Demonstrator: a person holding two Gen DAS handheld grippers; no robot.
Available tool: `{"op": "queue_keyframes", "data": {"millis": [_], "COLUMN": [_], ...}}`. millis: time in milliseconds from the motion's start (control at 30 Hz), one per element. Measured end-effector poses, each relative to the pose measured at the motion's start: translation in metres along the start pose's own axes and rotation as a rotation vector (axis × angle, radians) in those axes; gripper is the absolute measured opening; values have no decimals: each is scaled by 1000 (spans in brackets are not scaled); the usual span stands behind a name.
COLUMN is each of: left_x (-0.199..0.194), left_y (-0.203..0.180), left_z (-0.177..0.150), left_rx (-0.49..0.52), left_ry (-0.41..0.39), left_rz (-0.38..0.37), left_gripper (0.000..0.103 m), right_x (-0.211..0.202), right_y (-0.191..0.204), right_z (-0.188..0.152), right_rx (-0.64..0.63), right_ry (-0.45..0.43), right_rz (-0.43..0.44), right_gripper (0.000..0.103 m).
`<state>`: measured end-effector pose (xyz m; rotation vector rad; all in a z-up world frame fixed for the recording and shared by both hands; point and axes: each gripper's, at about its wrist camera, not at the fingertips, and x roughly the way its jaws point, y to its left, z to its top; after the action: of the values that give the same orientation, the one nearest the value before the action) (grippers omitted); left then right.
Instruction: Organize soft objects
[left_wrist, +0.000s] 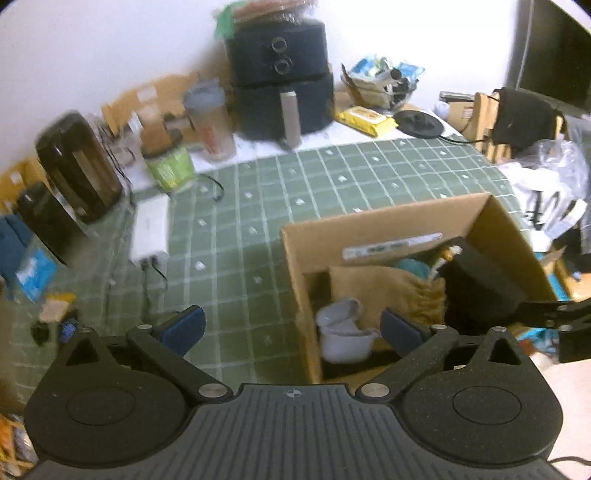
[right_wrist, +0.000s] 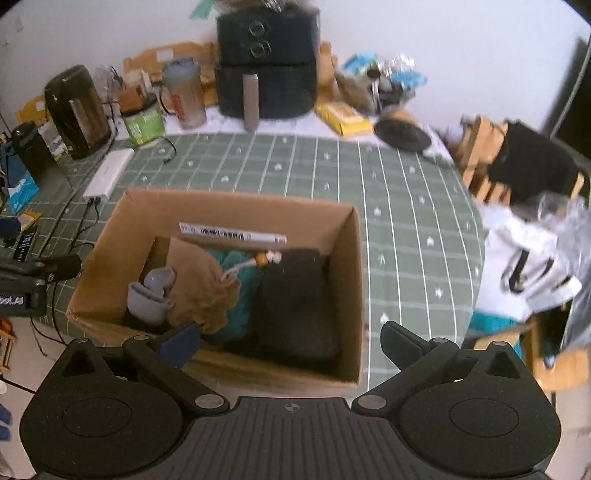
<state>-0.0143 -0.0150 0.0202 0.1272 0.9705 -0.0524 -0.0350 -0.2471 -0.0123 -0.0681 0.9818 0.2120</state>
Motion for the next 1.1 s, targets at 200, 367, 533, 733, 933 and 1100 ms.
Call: {"op": "queue_keyframes", "data": {"millis": [200, 367, 533, 733, 933, 1100], "left_x": [6, 11, 17, 24, 29, 30], "left_y": [4, 7, 8, 8, 10, 8], "left_z": [2, 0, -4, -12, -17, -20], "left_rx": [-29, -34, -44, -51, -64, -63], "left_ry": [94, 164, 224, 297, 343, 361], "left_rz": [-11, -14, -25, -24, -30, -39], "left_gripper": [103, 103, 103, 103, 103, 103], "right_x": [7, 8, 12, 17, 22, 23], "right_y": [3, 7, 12, 16, 18, 19], "right_z": [2, 4, 5, 4, 1, 1], "right_rx": [0, -2, -12, -24, -33, -39], "right_ry": [99, 157, 208, 253, 281, 291], "right_rz": [-41, -47, -62, -73, -75, -75], "right_gripper": [103, 103, 103, 103, 103, 103]}}
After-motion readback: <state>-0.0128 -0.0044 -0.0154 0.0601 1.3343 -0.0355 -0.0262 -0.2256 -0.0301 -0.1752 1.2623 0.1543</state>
